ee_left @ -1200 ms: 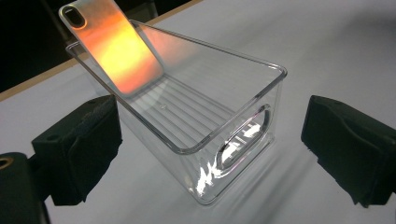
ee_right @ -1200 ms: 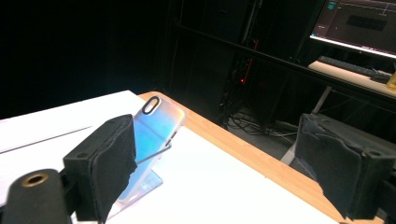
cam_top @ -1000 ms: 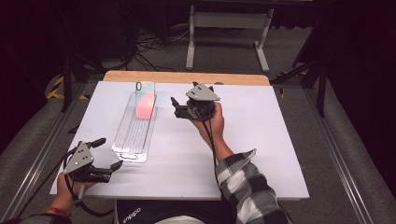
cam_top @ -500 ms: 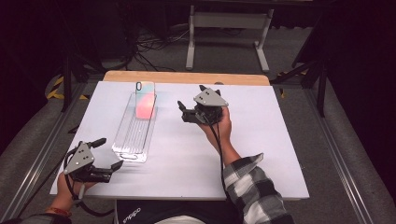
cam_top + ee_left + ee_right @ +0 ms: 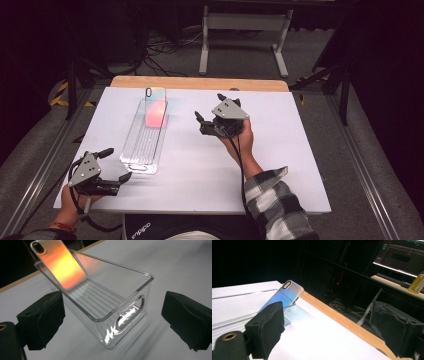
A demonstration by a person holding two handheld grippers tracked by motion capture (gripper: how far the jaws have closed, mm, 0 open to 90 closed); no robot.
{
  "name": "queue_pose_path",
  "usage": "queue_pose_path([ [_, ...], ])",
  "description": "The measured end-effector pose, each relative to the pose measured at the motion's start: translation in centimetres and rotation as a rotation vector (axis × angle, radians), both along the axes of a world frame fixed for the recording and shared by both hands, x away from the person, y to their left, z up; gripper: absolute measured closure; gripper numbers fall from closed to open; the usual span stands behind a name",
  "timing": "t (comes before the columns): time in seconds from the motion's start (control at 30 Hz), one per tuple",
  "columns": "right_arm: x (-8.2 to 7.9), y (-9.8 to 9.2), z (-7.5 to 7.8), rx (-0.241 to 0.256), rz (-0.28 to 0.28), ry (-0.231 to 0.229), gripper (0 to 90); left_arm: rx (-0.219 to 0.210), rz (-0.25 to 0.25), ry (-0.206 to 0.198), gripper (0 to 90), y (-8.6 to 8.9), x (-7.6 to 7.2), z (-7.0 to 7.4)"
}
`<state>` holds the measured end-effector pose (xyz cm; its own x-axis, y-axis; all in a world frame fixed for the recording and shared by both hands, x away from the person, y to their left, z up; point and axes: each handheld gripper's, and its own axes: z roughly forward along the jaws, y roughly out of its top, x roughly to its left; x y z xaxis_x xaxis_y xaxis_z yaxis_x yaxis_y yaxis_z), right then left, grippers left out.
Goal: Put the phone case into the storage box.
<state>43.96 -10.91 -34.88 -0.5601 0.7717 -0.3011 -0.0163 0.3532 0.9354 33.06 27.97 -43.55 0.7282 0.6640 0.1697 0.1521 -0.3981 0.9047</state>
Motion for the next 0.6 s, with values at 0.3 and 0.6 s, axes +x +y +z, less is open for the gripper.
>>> queue_pose_path([
  [0.3,-0.5,-0.6,-0.5,0.005,0.001,0.004,10.1,0.003,-0.006,0.002,5.6,0.0,0.0,0.0],
  [0.6,-1.0,-1.2,-0.4,0.008,-0.004,-0.015,10.5,0.000,-0.006,0.003,5.6,0.0,0.0,0.0],
])
